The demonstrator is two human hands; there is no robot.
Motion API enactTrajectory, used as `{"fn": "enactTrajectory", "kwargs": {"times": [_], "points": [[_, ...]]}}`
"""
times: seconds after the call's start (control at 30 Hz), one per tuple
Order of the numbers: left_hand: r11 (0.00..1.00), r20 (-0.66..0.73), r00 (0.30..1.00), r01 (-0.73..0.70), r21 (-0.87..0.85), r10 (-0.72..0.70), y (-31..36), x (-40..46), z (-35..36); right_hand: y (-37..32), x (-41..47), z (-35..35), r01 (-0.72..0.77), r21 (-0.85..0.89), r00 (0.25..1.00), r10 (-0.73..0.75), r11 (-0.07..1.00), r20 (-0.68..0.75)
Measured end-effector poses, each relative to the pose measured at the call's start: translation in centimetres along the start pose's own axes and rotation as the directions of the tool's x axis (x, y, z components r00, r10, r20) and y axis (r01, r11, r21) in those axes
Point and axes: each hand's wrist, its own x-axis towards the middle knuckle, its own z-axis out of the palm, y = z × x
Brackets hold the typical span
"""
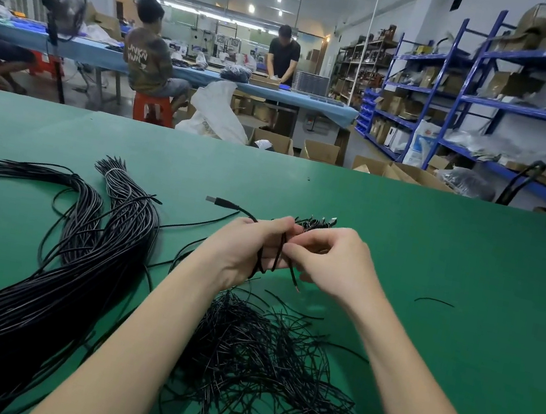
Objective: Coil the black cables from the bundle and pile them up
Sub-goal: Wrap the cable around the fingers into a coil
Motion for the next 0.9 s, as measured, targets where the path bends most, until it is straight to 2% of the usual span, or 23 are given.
{"fn": "enactTrajectory", "kwargs": {"times": [0.17, 0.27, 0.37, 0.4, 0.47, 0.5, 0.53, 0.6, 0.63, 0.7, 0.77, 0.9], "points": [[1.000, 0.014, 1.000, -0.025, -0.003, 0.025, 0.0, 0.2, -0.3, 0.2, -0.6, 0.4, 0.046, 0.095, 0.998, -0.042, 0.994, -0.038], [0.997, 0.013, 0.998, -0.060, 0.039, 0.060, -0.4, 0.2, -0.3, 0.1, -0.8, 0.3, 0.096, -0.004, 0.995, -0.096, 0.995, -0.025], [0.993, 0.047, 0.996, -0.082, 0.084, 0.078, -0.8, 0.3, -0.5, -0.2, -0.4, -1.6, 0.020, -0.118, 0.995, -0.008, 0.993, 0.098], [0.990, 0.078, 0.994, -0.086, 0.115, 0.077, -0.9, 0.3, -0.7, -0.4, -0.1, -2.4, 0.016, -0.143, 0.997, -0.006, 0.990, 0.072], [0.981, 0.159, 0.985, -0.089, 0.174, 0.061, -0.9, 0.3, -1.0, -1.1, 0.5, -3.7, 0.121, -0.172, 0.991, -0.128, 0.978, -0.031], [0.976, 0.206, 0.977, -0.089, 0.198, 0.048, -0.9, 0.1, -1.0, -1.6, 0.7, -3.9, 0.203, -0.168, 0.979, -0.206, 0.965, 0.002], [0.965, 0.259, 0.965, -0.099, 0.243, 0.034, -0.8, -0.2, -0.9, -2.4, 0.7, -3.6, 0.271, -0.155, 0.961, -0.259, 0.950, 0.095], [0.906, 0.370, 0.929, -0.179, 0.384, 0.027, -0.9, -0.7, -0.4, -3.3, 0.7, -2.6, 0.337, -0.139, 0.914, -0.288, 0.931, 0.287], [0.882, 0.416, 0.909, -0.223, 0.415, 0.034, -1.0, -0.8, -0.1, -3.4, 1.0, -2.1, 0.350, -0.134, 0.903, -0.296, 0.927, 0.310], [0.909, 0.437, 0.899, -0.202, 0.364, 0.025, -1.0, -0.9, 0.0, -3.2, 1.9, -2.0, 0.334, -0.090, 0.922, -0.305, 0.938, 0.238], [0.947, 0.445, 0.896, -0.151, 0.284, 0.009, -0.5, -0.9, -0.4, -2.7, 2.4, -2.4, 0.244, 0.030, 0.951, -0.245, 0.969, 0.190], [0.940, 0.516, 0.856, -0.164, 0.299, -0.015, 0.2, -1.2, -0.5, -1.5, 2.2, -3.3, 0.048, 0.265, 0.953, -0.123, 0.963, 0.277]]}}
